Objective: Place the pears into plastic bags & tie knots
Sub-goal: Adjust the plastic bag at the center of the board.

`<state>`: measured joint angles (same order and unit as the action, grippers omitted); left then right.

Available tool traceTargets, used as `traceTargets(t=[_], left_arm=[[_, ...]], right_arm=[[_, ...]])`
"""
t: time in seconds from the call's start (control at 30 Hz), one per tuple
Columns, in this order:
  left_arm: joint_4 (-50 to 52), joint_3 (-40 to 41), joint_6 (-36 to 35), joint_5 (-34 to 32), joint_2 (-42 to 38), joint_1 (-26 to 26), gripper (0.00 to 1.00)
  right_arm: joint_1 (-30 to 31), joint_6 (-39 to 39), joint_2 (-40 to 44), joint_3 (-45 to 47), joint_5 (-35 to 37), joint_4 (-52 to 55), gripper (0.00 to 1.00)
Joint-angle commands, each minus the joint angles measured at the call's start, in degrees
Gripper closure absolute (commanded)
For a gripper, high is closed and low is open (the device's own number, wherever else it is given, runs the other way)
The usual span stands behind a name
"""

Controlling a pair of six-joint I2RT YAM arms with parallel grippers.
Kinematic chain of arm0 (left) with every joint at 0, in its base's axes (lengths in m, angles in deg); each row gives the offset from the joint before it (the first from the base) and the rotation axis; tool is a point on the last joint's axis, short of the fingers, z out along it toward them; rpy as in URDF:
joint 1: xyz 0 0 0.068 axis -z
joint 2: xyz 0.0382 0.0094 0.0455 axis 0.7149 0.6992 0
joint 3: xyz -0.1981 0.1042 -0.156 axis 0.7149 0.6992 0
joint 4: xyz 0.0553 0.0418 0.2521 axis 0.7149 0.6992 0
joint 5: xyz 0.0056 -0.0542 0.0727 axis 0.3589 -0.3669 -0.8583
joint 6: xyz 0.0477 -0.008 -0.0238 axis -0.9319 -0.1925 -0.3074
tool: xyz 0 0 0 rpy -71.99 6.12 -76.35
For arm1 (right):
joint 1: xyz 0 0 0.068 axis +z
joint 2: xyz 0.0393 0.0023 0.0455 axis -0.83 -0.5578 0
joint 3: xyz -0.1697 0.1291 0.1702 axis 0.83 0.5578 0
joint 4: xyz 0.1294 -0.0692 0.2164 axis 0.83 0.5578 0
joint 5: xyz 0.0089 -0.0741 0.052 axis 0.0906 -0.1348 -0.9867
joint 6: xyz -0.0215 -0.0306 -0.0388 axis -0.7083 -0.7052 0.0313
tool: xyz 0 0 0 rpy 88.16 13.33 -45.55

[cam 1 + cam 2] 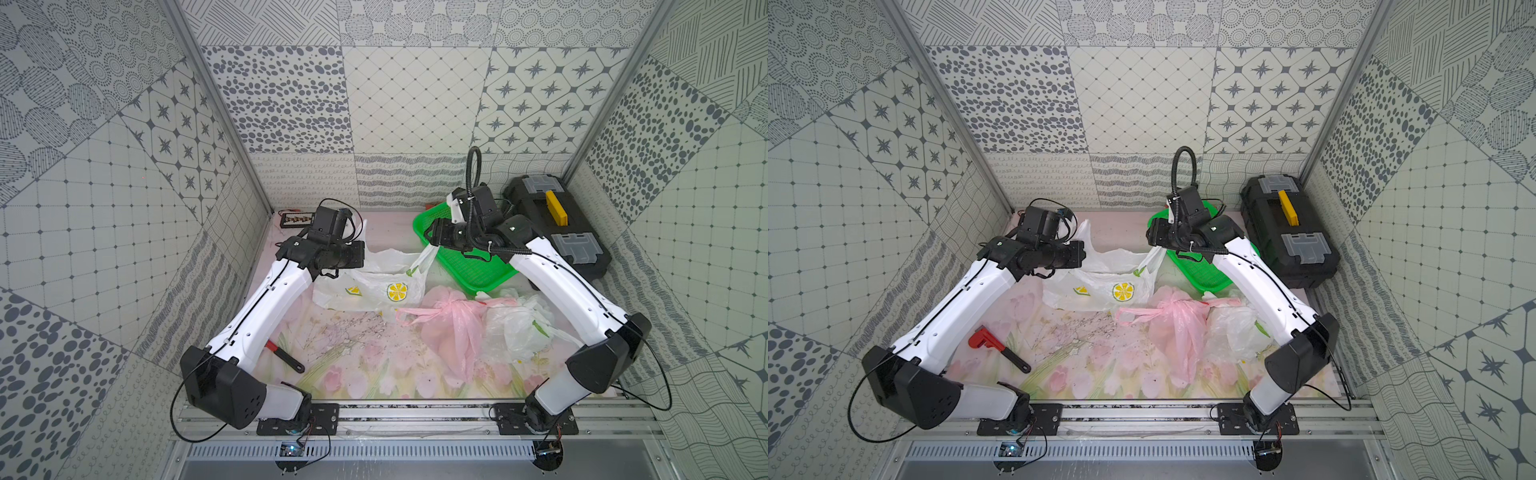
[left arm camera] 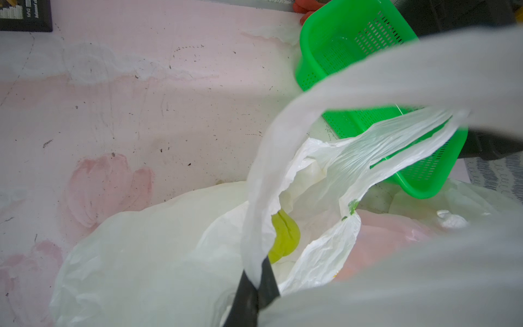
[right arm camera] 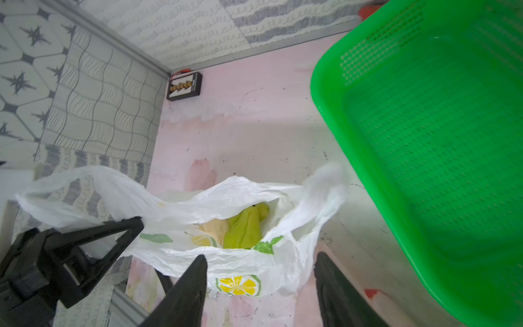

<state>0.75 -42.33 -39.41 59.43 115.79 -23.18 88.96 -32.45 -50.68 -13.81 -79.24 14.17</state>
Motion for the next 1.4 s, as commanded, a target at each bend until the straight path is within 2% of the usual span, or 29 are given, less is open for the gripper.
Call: traceTargets(t=[0.0, 0.27, 0.4, 0.5, 0.63, 0.7, 0.8, 0.9, 0.97, 1.0, 1.07, 1.13, 1.2, 1.27, 1.37], left_arm=[[-2.8, 0.7, 2.2, -0.7, -1.0, -0.2, 1.00], [-3.2, 1.1, 2.4, 0.1, -1.6, 0.0, 1.00], [-3.4, 2.0, 2.7, 0.2, -2.4, 0.1, 1.00], [-3.2, 2.6, 2.6, -0.2, -3.0, 0.1, 1.00], [1.6, 1.5, 1.5, -3.9, -3.6, -1.1, 1.00], [6.3, 0.1, 1.1, -4.9, -3.8, -4.5, 1.00], [9.1, -0.5, 0.1, -4.9, -7.4, -9.9, 1.00], [11.6, -2.9, -0.1, -5.9, -9.9, -11.0, 1.00], [11.6, -3.9, 1.4, -3.8, -10.8, -10.9, 1.00], [11.2, -4.3, 2.5, -2.2, -11.0, -10.2, 1.00], [10.0, -4.7, 3.3, -1.4, -11.7, -6.7, 1.00], [8.9, -5.8, 4.0, -1.3, -12.6, -4.2, 1.00], [7.8, -6.6, 5.4, -0.2, -13.5, -3.9, 1.00], [5.8, -5.9, 6.4, 1.9, -14.1, -3.8, 1.00], [1.8, -2.1, 7.6, 4.7, -12.7, -3.2, 1.00]], right_arm=[[0.6, 1.4, -0.5, 1.8, 9.7, 1.9, 0.43], [1.2, 2.7, -7.5, -0.1, 9.3, -0.7, 0.36], [1.5, 3.3, -12.5, -2.9, 9.4, -2.1, 0.36], [1.9, 2.4, -15.2, -5.3, 9.9, -2.1, 0.49], [4.8, -4.6, -14.5, -9.9, 10.8, -2.4, 0.82], [7.8, -11.1, -13.9, -15.0, 8.9, -0.9, 0.88], [12.1, -18.0, -14.1, -25.0, 4.7, 3.9, 0.93], [12.8, -20.3, -15.0, -32.3, -1.1, 8.2, 0.94], [12.8, -22.3, -17.3, -39.1, -3.5, 12.8, 0.94], [13.1, -23.1, -19.0, -43.6, -1.9, 15.6, 0.95], [13.1, -24.7, -23.0, -52.5, -3.8, 20.3, 0.95], [11.2, -22.1, -26.8, -62.2, -10.2, 24.5, 0.96], [9.3, -18.6, -28.4, -66.9, -15.5, 26.1, 0.96], [9.2, -18.4, -28.0, -65.9, -15.0, 26.3, 0.94], [8.4, -18.4, -25.0, -54.2, -13.3, 23.0, 0.90]])
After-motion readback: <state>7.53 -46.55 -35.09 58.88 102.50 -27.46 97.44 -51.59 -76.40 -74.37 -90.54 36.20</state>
